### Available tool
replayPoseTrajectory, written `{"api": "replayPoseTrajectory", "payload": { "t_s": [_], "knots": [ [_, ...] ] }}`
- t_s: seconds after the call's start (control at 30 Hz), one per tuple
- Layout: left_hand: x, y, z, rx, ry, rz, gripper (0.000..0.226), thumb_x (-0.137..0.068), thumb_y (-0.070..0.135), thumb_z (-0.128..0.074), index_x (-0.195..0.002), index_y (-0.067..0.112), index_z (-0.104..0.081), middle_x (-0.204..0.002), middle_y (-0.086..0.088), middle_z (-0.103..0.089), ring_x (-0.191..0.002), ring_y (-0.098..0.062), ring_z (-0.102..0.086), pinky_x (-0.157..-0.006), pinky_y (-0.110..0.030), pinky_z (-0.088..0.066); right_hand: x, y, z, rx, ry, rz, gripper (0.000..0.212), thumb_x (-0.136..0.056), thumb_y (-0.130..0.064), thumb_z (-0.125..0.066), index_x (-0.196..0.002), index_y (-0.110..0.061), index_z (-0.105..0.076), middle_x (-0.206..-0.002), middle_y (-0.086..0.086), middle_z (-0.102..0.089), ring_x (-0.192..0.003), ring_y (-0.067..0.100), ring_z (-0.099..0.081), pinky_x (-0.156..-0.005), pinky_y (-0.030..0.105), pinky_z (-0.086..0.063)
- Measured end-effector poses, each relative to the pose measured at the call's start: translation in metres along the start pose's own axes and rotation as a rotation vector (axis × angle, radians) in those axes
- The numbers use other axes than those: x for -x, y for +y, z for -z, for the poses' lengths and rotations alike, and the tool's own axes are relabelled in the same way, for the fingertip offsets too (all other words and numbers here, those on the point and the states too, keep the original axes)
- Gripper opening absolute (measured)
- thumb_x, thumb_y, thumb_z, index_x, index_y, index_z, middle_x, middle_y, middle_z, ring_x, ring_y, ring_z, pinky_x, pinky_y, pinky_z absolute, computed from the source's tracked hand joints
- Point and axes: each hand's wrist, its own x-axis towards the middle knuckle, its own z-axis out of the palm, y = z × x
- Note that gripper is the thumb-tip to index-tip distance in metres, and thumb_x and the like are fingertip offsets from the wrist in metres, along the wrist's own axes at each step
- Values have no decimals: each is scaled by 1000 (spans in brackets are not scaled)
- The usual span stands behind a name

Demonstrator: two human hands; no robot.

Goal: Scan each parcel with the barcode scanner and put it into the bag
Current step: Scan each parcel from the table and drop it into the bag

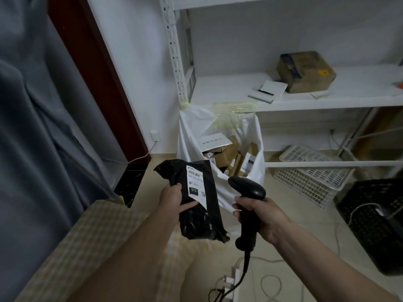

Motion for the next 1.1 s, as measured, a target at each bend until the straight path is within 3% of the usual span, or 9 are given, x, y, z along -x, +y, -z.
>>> {"api": "replayPoseTrajectory", "payload": {
  "t_s": [0.13,0.3,0.5,0.67,0.8,0.9,1.0,1.1],
  "knots": [
    [-34,27,-23,49,-14,-8,28,-102,16,-44,-128,11,-53,-115,-16,-58,-94,-38,-62,-61,-39,-58,-38,-24,-7,-22,4,15,15,-79,4,-69,-93,2,-64,-81,17,-66,-65,24,-59,-63,33,-51],
    [-68,54,-61,113,-26,1,31,-102,12,-44,-131,7,-51,-126,-18,-54,-99,-37,-56,-52,-39,-60,-78,-52,0,-44,4,8,9,-79,4,-67,-84,-1,-63,-72,14,-64,-60,22,-58,-58,31,-49],
    [-112,72,-95,199,1,46,26,-101,11,-45,-125,10,-54,-124,-17,-53,-104,-37,-54,-53,-40,-58,-144,-87,2,-91,-70,-44,17,-79,6,-65,-69,-6,-58,-64,11,-60,-58,22,-55,-64,34,-49],
    [-146,96,-142,376,27,56,26,-102,12,-44,-127,8,-53,-121,-17,-53,-109,-39,-52,-75,-44,-53,-203,-126,10,-36,-180,-97,39,-80,4,-66,-45,-13,-62,-69,12,-61,-60,21,-55,-69,34,-49],
    [-180,117,-197,562,5,57,23,-102,13,-45,-122,7,-54,-119,-20,-56,-98,-37,-56,-66,-43,-54,-250,-162,27,-8,-223,-134,46,-81,1,-66,-38,-15,-61,-71,12,-61,-63,20,-56,-62,31,-48],
    [-209,121,-235,676,-1,72,23,-102,14,-45,-122,6,-55,-122,-20,-56,-94,-36,-58,-60,-39,-56,-283,-183,41,-18,-218,-146,37,-79,5,-66,-46,-13,-65,-73,13,-60,-64,21,-57,-64,30,-48],
    [-239,107,-260,697,13,109,35,-102,13,-46,-136,10,-50,-131,-20,-53,-110,-39,-54,-57,-41,-59,-313,-191,54,1,-169,-178,11,-77,7,-67,-74,-3,-66,-73,13,-63,-64,20,-58,-67,30,-50],
    [-260,74,-269,447,105,231,33,-100,8,-46,-134,11,-48,-129,-11,-47,-121,-39,-45,-79,-46,-58,-334,-186,64,50,-102,-233,6,-78,6,-67,-80,1,-65,-72,14,-62,-60,21,-58,-67,30,-50]
  ]
}}
